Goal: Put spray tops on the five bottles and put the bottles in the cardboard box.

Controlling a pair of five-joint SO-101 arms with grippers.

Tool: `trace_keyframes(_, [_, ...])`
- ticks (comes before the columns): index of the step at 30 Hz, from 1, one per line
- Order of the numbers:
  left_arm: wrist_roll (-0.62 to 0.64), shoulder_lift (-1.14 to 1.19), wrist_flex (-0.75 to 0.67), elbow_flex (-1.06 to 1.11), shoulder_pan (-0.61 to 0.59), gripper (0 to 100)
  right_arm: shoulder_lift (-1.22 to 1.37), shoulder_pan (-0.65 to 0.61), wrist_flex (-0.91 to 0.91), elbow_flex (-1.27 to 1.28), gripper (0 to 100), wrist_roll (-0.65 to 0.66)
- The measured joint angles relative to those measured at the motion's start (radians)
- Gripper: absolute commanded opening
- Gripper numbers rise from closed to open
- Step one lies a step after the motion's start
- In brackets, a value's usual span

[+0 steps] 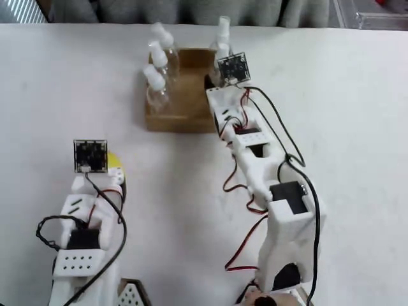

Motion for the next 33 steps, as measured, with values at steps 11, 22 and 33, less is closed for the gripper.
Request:
trace_keyframes(11, [0.0, 0.0, 0.0, 0.0, 0.0, 2, -0.026, -0.002, 0.077, -0.002, 13.4, 0.0])
trace_keyframes(22, [0.0, 0.0, 0.0, 0.0, 0.0, 2, -0.04, -0.002, 0.104, -0.006, 13.8, 0.0])
trace_keyframes(33, [0.0, 0.0, 0.0, 0.0, 0.0, 2, -0.048, -0.003, 0.112, -0.006, 20.1, 0.0])
